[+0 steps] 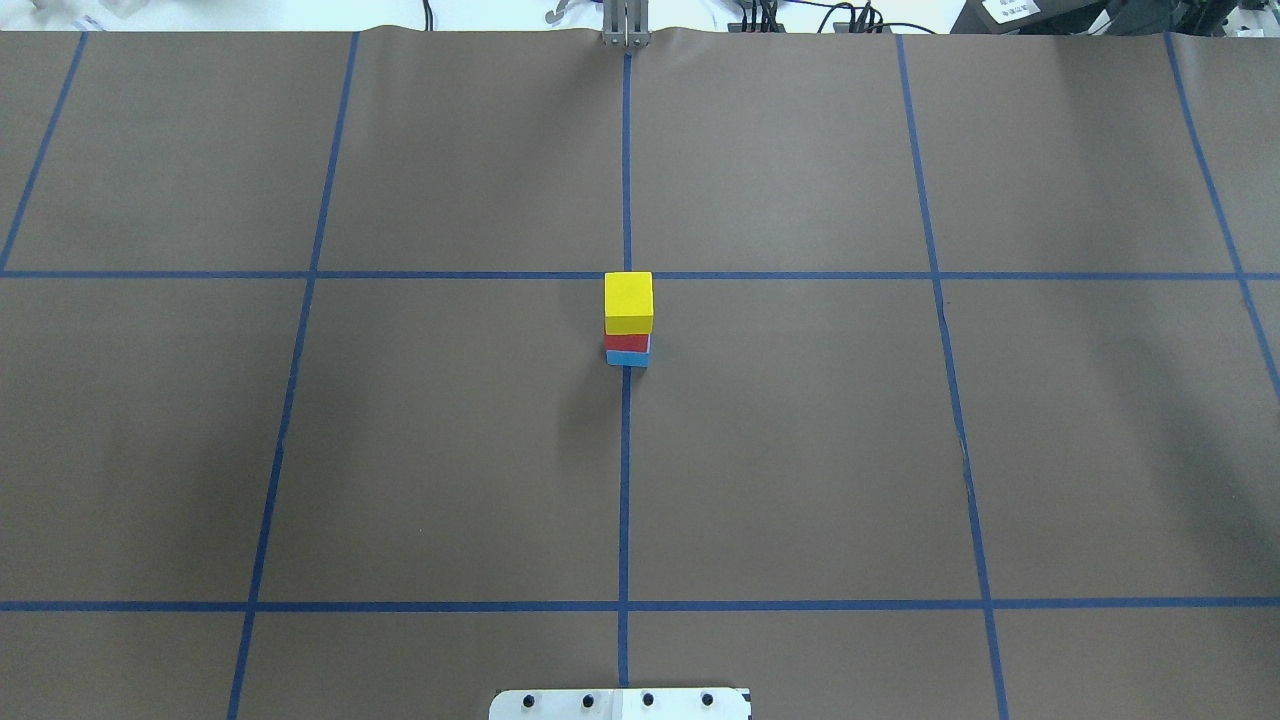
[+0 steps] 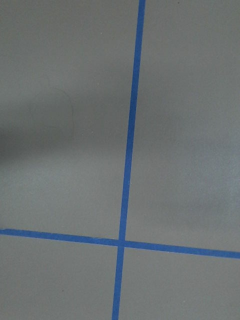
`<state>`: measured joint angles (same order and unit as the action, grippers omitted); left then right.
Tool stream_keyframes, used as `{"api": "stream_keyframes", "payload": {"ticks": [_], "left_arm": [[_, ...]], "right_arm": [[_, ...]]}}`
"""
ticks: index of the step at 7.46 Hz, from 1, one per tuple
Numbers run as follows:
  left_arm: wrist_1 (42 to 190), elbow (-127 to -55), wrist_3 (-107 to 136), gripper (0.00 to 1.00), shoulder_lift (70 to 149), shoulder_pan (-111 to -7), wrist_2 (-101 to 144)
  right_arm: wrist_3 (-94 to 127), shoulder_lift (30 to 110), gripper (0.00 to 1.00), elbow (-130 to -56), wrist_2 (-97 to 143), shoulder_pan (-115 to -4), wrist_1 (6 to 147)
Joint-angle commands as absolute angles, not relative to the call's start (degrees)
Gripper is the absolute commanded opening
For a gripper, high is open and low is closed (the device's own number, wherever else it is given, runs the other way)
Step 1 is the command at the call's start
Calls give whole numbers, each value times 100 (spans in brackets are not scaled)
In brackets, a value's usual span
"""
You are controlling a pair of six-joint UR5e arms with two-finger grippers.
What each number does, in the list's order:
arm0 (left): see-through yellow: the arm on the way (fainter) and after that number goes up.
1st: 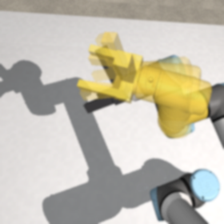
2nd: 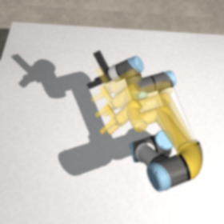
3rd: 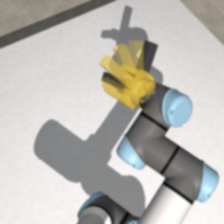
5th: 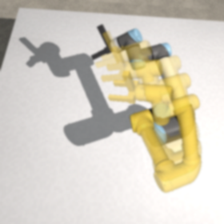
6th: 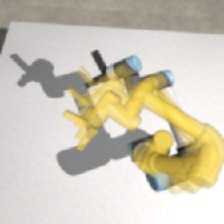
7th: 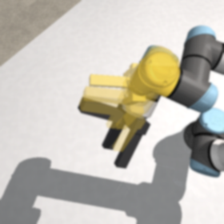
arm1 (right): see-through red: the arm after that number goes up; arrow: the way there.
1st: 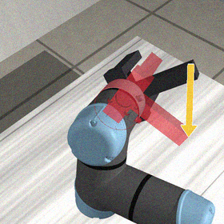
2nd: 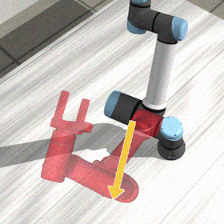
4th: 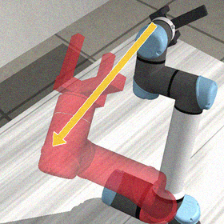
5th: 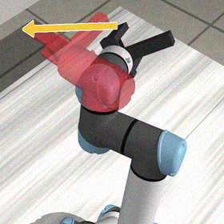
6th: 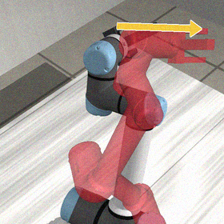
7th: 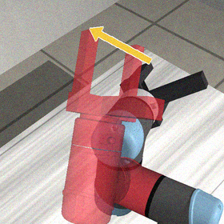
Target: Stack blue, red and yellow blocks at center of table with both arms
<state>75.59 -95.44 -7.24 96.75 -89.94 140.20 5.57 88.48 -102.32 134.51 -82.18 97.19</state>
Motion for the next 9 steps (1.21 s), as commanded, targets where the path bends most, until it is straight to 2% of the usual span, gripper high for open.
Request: {"api": "stream_keyframes", "payload": {"ticks": [1,2,9], "left_arm": [[8413,-9756,-869,100,9056,-8991,13588],[8742,-9643,-861,100,8844,-8991,13623],[8684,-9765,-677,100,8921,-8877,13464]], "right_arm": [[475,8965,100,-10292,13447,-8218,9712],[457,8982,100,-10283,13439,-8218,9712],[422,9184,100,-10327,13359,-8209,9694]]}}
